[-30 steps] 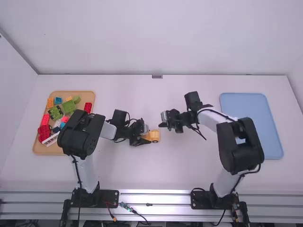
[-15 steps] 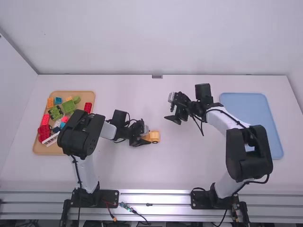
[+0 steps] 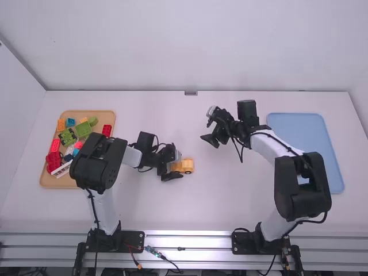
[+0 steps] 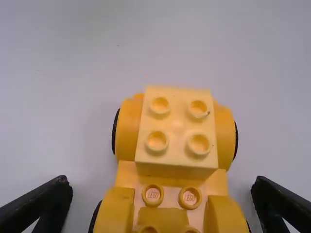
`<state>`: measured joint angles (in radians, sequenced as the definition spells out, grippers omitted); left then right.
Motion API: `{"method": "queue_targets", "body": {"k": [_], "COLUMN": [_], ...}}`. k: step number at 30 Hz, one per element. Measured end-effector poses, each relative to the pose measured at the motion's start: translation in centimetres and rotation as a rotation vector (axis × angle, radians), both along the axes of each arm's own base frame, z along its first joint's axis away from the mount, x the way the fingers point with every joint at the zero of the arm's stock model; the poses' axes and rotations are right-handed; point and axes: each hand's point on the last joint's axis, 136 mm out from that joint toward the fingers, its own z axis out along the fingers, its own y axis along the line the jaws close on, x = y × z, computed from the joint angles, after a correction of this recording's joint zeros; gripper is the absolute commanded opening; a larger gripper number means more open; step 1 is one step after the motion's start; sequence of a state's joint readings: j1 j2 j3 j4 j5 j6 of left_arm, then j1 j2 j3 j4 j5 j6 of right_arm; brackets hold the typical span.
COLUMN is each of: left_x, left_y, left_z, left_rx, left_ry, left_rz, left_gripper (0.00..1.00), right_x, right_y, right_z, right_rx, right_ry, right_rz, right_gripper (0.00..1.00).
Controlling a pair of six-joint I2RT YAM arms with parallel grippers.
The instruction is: Assemble lego blocks to make yellow taxi
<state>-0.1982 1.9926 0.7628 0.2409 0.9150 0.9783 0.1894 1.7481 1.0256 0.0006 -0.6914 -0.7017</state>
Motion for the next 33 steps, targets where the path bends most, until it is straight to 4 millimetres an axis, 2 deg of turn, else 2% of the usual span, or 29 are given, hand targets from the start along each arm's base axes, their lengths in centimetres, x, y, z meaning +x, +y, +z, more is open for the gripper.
{"method": "queue_targets", "body": {"k": [6, 14, 15, 17, 18, 20, 21, 22, 24, 25, 27, 28, 30, 32, 33], "left_x": [0.3, 1.3, 1.7, 4.6, 5.0, 7.3, 8.4, 8.5, 10.0, 10.6, 10.9, 11.1, 10.9, 10.7, 10.5], "left_y": [2.1, 6.0, 6.4, 8.7, 9.0, 11.5, 13.4, 13.6, 16.9, 19.4, 21.1, 23.5, 26.9, 28.6, 30.4], "left_z": [1.8, 8.8, 9.4, 11.7, 11.9, 13.1, 13.8, 13.9, 15.1, 15.9, 16.5, 17.3, 18.5, 19.1, 19.7], "left_rx": [0.076, 0.240, 0.260, 0.331, 0.338, 0.383, 0.403, 0.404, 0.412, 0.398, 0.383, 0.360, 0.325, 0.302, 0.277], "left_ry": [0.123, 0.154, 0.147, 0.107, 0.105, 0.099, 0.109, 0.110, 0.139, 0.175, 0.205, 0.244, 0.297, 0.321, 0.345], "left_rz": [0.065, 0.104, 0.117, 0.234, 0.254, 0.389, 0.484, 0.494, 0.660, 0.783, 0.866, 0.975, 1.115, 1.188, 1.262], "left_gripper": [0.99, 0.99, 0.99, 0.99, 0.99, 0.99, 0.99, 0.99, 0.99, 0.99, 0.99, 0.99, 0.99, 0.99, 0.99], "right_x": [0.1, 0.4, 0.4, 0.4, 0.4, 0.4, 0.4, 0.4, 0.4, 0.4, 0.5, 0.6, 0.9, 1.2, 1.4], "right_y": [-0.1, -0.1, -0.1, -0.1, -0.1, 0.0, 0.0, -0.1, -0.1, 0.0, -0.1, 0.0, 0.0, 0.0, 0.0], "right_z": [-0.1, 0.2, 0.2, 0.2, 0.2, 0.2, 0.2, 0.2, 0.2, 0.2, 0.2, 0.4, 0.7, 1.0, 1.1], "right_rx": [0.001, 0.004, 0.004, 0.005, 0.004, 0.005, 0.005, 0.005, 0.005, 0.005, 0.004, 0.007, 0.018, 0.027, 0.034], "right_ry": [0.011, -0.007, -0.006, -0.006, -0.008, -0.007, -0.007, -0.007, -0.009, -0.008, -0.012, -0.016, -0.028, -0.032, -0.030], "right_rz": [-0.014, -0.018, -0.018, -0.019, -0.018, -0.019, -0.019, -0.019, -0.018, -0.019, -0.018, -0.020, -0.030, -0.044, -0.053], "right_gripper": [0.99, 0.99, 0.99, 0.99, 0.99, 0.99, 0.99, 0.99, 0.99, 0.99, 0.99, 0.99, 0.99, 0.99, 0.99]}}
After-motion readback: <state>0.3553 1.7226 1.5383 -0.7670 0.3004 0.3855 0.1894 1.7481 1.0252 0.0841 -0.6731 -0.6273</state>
